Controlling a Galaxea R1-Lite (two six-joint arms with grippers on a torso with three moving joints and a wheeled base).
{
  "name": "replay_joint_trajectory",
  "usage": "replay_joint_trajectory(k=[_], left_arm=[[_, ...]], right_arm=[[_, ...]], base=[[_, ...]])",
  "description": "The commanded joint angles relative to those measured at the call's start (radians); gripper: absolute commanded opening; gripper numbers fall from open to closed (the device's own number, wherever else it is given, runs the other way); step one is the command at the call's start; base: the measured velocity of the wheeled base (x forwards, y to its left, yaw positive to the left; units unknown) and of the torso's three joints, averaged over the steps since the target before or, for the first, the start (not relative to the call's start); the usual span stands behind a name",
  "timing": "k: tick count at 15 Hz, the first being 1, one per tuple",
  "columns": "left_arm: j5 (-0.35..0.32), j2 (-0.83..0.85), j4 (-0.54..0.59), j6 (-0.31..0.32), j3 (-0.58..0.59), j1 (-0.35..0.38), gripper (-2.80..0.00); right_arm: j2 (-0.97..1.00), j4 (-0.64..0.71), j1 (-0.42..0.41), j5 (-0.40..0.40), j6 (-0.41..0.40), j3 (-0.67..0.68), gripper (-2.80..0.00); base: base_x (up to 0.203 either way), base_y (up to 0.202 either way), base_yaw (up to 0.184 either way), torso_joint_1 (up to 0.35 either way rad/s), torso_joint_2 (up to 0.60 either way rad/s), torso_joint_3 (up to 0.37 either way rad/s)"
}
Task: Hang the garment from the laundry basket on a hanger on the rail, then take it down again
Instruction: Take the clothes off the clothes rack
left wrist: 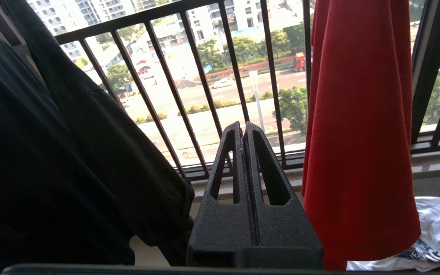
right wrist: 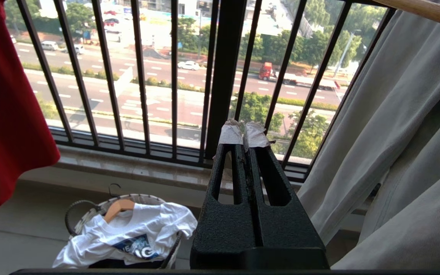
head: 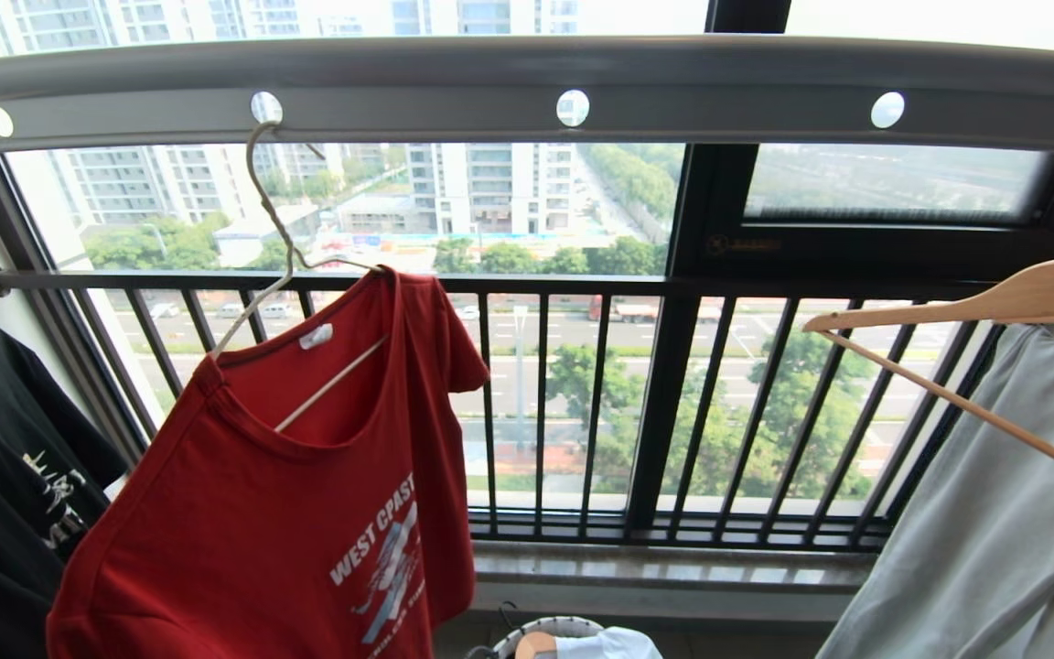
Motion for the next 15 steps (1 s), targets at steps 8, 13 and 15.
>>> replay_joint_trajectory(k=[8, 13, 15], left_arm=[[-0.004, 0.0, 0.001, 0.011, 0.0, 0.001, -2.8], [0.006, 0.0, 0.001, -0.033, -0.062, 0.0, -2.8], [0.004, 0.003, 0.039, -0.049, -0.135, 0.001, -2.8]], right_arm=[[0.0, 0.0, 0.0, 0.0, -0.001, 0.0, -2.8], [0.0, 0.0, 0.0, 0.0, -0.001, 0.0, -2.8], [0.0, 0.0, 0.0, 0.0, -0.001, 0.0, -2.8]], base=[[0.0, 0.0, 0.0, 0.0, 0.0, 0.0], [0.0, 0.0, 0.0, 0.0, 0.0, 0.0], [0.0, 0.0, 0.0, 0.0, 0.0, 0.0]])
